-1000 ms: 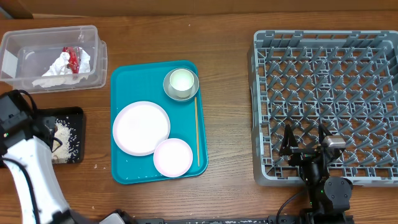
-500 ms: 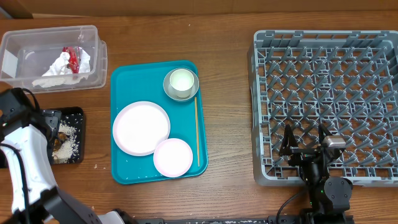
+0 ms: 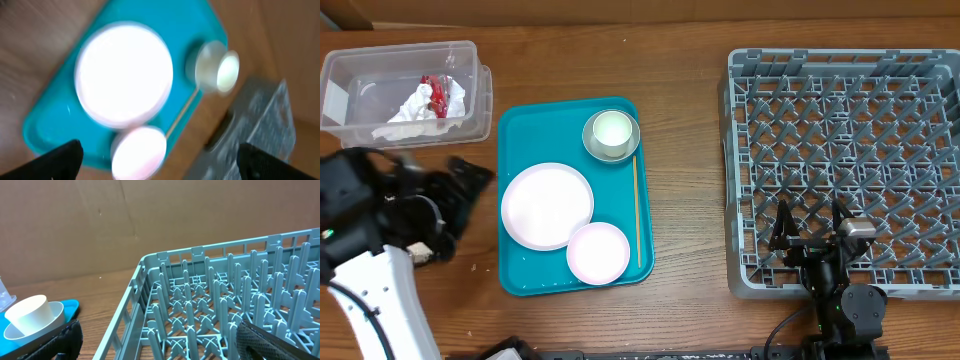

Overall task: Sort waste into correct bins and load items into the dishwasher
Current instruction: 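Move the left gripper back over the teal tray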

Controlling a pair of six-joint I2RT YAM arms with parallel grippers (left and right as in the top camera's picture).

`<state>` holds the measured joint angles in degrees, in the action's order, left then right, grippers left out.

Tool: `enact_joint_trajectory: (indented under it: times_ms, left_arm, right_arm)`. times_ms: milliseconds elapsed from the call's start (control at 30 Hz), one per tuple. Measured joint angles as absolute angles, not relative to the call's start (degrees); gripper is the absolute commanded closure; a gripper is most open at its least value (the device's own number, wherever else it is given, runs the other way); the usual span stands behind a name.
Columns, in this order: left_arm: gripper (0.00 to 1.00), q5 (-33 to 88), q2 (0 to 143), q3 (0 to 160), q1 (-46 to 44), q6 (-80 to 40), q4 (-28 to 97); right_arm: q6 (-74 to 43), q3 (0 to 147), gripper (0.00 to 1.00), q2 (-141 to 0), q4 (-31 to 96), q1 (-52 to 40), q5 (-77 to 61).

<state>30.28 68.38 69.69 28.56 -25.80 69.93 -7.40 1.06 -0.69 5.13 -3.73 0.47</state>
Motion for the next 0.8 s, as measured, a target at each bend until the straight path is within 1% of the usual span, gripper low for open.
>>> enact_joint_trajectory:
  times_ms: [167, 367, 467, 633, 700, 800]
  left_arm:
    - [0.0, 29.5, 68.9, 69.7, 22.1, -22.9, 73.5]
    - [0.0, 28.4, 70.4, 69.7, 18.5, -22.5, 73.3]
    - [0.0, 28.2, 70.6, 69.7, 18.3, -23.6, 72.5]
    - [0.0, 27.6, 70.6, 69.7, 18.5, -26.3, 67.2]
    - [0.0, 27.0, 70.7, 69.7, 19.7, -28.0, 64.3]
    - [0.0, 23.2, 71.2, 69.7, 24.3, -31.9, 59.3]
  right_arm:
    - [-7.4, 1.1, 0.0, -0.7, 5.1, -3.7, 0.5]
    - [-7.4, 1.1, 0.0, -0.7, 5.1, -3.7, 0.4]
    - [-7.4, 1.1, 0.0, -0.7, 5.1, -3.7, 0.5]
    - [-7.4, 1.1, 0.0, -0.7, 5.1, -3.7, 0.5]
    - [-7.4, 1.1, 0.0, -0.7, 5.1, -3.7, 0.5]
    - [-7.4, 1.1, 0.0, -0.7, 5.1, -3.7, 0.5]
